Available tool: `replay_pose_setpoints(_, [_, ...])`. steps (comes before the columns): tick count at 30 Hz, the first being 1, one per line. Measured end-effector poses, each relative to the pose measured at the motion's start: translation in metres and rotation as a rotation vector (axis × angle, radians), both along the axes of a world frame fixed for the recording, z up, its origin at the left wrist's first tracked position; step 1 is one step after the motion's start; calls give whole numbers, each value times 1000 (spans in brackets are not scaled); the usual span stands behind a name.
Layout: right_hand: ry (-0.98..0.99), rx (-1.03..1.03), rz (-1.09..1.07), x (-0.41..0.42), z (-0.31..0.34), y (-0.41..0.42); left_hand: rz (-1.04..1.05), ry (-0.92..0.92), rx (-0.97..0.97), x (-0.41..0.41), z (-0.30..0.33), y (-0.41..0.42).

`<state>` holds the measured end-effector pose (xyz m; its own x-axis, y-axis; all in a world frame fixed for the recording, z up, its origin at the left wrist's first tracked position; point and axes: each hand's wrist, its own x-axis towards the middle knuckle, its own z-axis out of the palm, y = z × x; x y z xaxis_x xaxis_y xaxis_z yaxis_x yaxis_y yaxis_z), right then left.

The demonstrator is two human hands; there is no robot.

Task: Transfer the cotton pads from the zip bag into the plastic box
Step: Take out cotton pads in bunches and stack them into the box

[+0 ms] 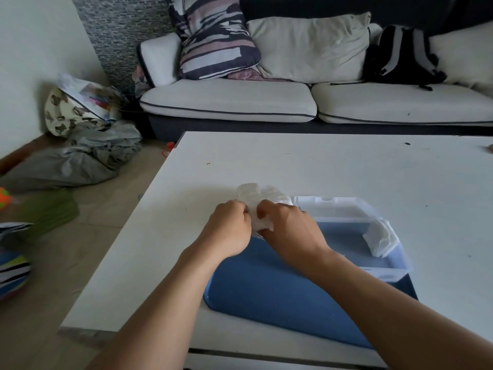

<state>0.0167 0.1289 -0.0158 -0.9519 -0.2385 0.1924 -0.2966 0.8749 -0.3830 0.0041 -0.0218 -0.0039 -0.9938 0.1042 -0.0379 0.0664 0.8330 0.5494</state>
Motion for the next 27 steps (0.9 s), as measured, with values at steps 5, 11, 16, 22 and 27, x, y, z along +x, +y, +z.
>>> replay_pose_setpoints(5, [-53, -77, 44, 2, 0, 1, -9, -51, 2, -3, -4, -2])
replay_pose_setpoints(11, [-70, -288, 52, 11, 8, 8, -7, -55, -22, -6, -1, -6])
replay_pose_setpoints(16, [-291, -873, 3, 15, 33, 24, -27, -130, -21, -5, -1, -11])
replay_pose_setpoints(22, [-800, -1425, -61, 10, 43, 48, -64, -305, -186, 0, -1, -1])
replay_pose_setpoints(27, [-902, -1481, -109, 4, 40, 56, 96, -279, -220, 8, 19, 1])
